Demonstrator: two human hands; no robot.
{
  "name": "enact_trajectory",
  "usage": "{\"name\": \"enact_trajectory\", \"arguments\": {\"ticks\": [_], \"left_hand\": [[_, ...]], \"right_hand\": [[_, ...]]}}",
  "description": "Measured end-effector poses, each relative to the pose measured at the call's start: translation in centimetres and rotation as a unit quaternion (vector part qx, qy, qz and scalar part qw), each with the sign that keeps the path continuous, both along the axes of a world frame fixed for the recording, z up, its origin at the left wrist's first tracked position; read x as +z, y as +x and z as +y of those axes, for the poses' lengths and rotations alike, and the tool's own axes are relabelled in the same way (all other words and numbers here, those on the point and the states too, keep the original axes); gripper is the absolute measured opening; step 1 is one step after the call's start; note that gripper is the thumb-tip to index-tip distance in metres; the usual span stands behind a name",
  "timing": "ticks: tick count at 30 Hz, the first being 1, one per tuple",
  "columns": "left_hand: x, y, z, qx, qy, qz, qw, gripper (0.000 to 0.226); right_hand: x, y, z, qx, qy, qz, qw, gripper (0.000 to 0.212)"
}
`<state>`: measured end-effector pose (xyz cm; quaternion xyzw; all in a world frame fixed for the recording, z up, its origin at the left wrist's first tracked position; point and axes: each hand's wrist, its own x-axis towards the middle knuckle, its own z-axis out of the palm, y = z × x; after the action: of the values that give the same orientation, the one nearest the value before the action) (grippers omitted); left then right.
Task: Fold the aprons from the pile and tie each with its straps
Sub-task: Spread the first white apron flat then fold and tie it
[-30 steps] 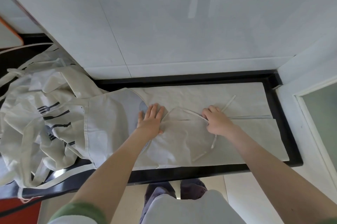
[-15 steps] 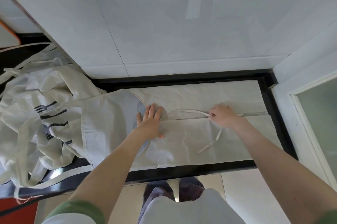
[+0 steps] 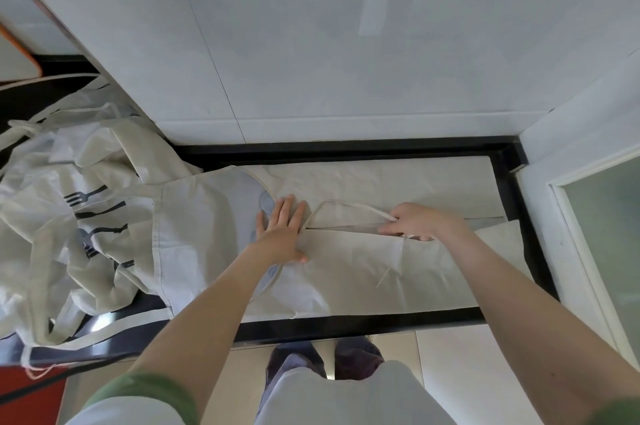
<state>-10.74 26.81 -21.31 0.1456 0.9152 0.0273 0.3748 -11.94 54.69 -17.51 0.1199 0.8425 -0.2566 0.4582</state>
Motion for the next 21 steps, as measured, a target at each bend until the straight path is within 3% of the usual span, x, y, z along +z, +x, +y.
{"name": "enact_trajectory", "arguments": {"ticks": [4, 8, 10, 12, 14, 16, 21], "left_hand": [[0.0, 0.0, -0.1, 0.001, 0.006, -0.009, 1.0, 0.117], [0.1, 0.0, -0.1, 0.003, 0.005, -0.014, 1.0, 0.117], [0.1, -0.1, -0.1, 0.001, 0.003, -0.011, 1.0, 0.117], [0.1, -0.1, -0.1, -0.001, 0.002, -0.011, 1.0, 0.116], [0.1, -0.1, 0.0, 0.001, 0.003, -0.013, 1.0, 0.116], [0.0, -0.2, -0.1, -0.001, -0.001, -0.015, 1.0, 0.117], [0.0, -0.4, 0.0, -0.007, -0.01, -0.022, 1.0, 0.119]], "right_hand": [[0.8, -0.1, -0.1, 0.094, 0.055, -0.021, 0.994, 0.033], [1.4, -0.7, -0.2, 0.065, -0.012, -0.098, 0.993, 0.037], [2.1, -0.9, -0.4, 0.094, -0.011, -0.093, 0.991, 0.035], [2.6, -1.2, -0.8, 0.095, -0.037, -0.013, 0.995, 0.028], [2.7, -1.5, -1.1, -0.012, -0.137, 0.081, 0.987, 0.027], [2.9, -1.9, -1.4, -0.111, -0.207, 0.167, 0.958, 0.026], [3.4, -3.1, -3.2, -0.125, -0.167, 0.314, 0.926, 0.024]]}}
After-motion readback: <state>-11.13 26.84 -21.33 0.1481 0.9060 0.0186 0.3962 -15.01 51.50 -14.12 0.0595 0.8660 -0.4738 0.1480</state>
